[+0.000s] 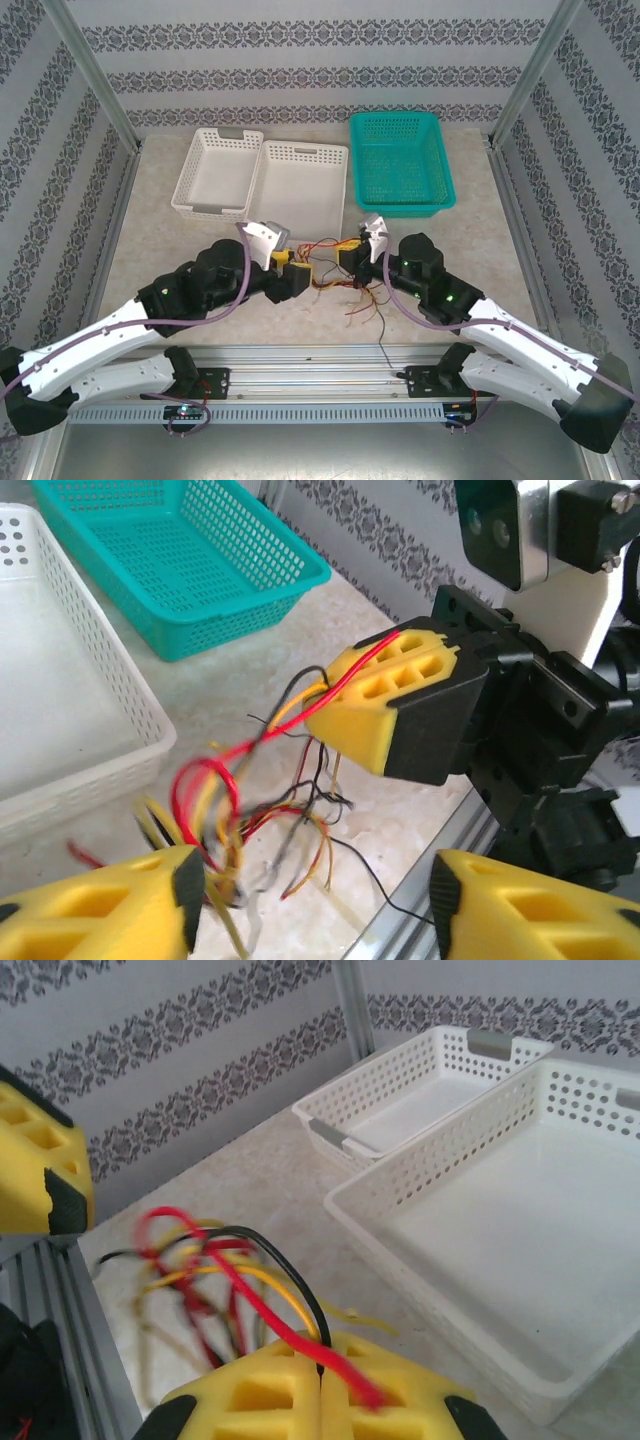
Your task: Untangle the cables
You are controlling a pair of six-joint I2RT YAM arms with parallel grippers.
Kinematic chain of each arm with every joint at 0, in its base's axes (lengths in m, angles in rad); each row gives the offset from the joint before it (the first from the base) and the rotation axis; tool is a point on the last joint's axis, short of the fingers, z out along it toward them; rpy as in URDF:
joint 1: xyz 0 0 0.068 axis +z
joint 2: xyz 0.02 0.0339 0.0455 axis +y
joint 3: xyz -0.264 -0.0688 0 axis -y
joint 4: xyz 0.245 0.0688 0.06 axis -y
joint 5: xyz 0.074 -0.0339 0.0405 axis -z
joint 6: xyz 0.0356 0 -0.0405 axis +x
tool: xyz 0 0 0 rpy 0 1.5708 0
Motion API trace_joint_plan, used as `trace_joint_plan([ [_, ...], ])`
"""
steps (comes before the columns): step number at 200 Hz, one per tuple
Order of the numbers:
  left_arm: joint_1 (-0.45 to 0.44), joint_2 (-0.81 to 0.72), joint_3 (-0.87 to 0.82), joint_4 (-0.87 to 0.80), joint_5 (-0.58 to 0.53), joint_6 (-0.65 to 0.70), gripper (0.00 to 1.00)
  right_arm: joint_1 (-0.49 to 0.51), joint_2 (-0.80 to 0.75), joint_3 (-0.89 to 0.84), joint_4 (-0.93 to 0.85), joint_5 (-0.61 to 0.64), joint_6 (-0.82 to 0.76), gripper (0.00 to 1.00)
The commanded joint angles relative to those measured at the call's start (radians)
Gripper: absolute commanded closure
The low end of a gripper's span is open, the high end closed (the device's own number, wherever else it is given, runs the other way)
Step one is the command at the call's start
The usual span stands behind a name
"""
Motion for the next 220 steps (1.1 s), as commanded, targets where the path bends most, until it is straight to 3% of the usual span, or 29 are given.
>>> trace_joint_plan([
  [1, 0.013, -0.051, -0.064, 0.063, -0.013, -0.014, 0.32, -0.007, -0.018, 0.045, 0.036, 0.007, 0.065, 1.00],
  [19, 0.014, -0.077, -0.125, 0.120, 0.020, -0.048, 0.28, -0.012, -0.022, 0.048, 0.058, -0.006, 0.103, 1.00],
  [68, 0.014, -0.070, -0.242, 0.230, 0.058, -0.112, 0.27, -0.032, -0.041, 0.085, 0.096, -0.079, 0.170, 1.00],
  [182, 0.013, 0.059, -0.318, 0.504, -0.076, -0.007, 0.19, -0.032, -0.050, 0.140, 0.111, -0.250, 0.252, 1.00],
  [197, 0.014, 0.080, -0.320, 0.530, -0.082, 0.011, 0.21, -0.031, -0.056, 0.143, 0.110, -0.258, 0.254, 1.00],
  [220, 0.014, 0.098, -0.337, 0.571, -0.090, 0.025, 0.36, -0.032, -0.065, 0.146, 0.107, -0.263, 0.259, 1.00],
])
